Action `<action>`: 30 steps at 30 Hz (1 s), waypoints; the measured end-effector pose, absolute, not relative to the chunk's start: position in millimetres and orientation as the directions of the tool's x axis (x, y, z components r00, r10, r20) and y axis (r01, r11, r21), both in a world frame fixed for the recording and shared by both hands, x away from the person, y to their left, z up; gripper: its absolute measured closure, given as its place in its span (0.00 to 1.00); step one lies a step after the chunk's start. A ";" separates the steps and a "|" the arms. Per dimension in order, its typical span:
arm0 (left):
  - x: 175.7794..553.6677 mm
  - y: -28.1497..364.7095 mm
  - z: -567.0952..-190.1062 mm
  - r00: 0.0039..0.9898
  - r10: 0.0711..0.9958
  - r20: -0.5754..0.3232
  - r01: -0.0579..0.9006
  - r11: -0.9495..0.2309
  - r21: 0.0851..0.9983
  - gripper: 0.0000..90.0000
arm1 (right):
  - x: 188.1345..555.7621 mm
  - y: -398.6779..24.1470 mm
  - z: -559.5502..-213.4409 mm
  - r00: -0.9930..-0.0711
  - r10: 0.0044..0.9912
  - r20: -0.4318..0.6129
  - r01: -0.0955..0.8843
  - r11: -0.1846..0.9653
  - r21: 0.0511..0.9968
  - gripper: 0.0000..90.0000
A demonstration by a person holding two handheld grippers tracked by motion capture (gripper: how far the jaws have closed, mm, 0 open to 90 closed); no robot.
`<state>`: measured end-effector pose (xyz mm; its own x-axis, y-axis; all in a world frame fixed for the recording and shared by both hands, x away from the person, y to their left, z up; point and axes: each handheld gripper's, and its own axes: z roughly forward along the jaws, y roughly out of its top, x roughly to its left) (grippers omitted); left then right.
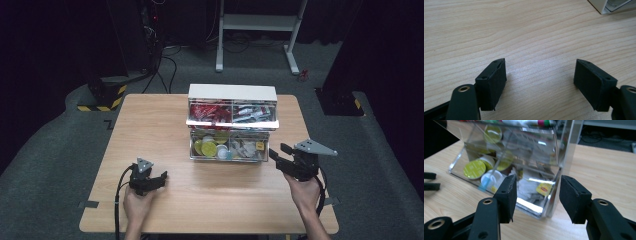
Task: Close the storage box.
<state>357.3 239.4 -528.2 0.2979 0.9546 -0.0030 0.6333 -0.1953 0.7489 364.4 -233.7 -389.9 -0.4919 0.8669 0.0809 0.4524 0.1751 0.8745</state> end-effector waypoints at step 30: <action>357.8 239.4 -528.2 0.303 0.953 -0.003 0.633 -0.199 0.748 0.29 | 391.8 -189.6 -348.4 -0.572 0.820 -0.017 0.369 0.277 0.887 0.75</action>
<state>357.8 239.4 -528.2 0.3032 0.9529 -0.0030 0.6332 -0.1991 0.7480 391.8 -189.6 -348.4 -0.5722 0.8199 -0.0173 0.3695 0.2766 0.8871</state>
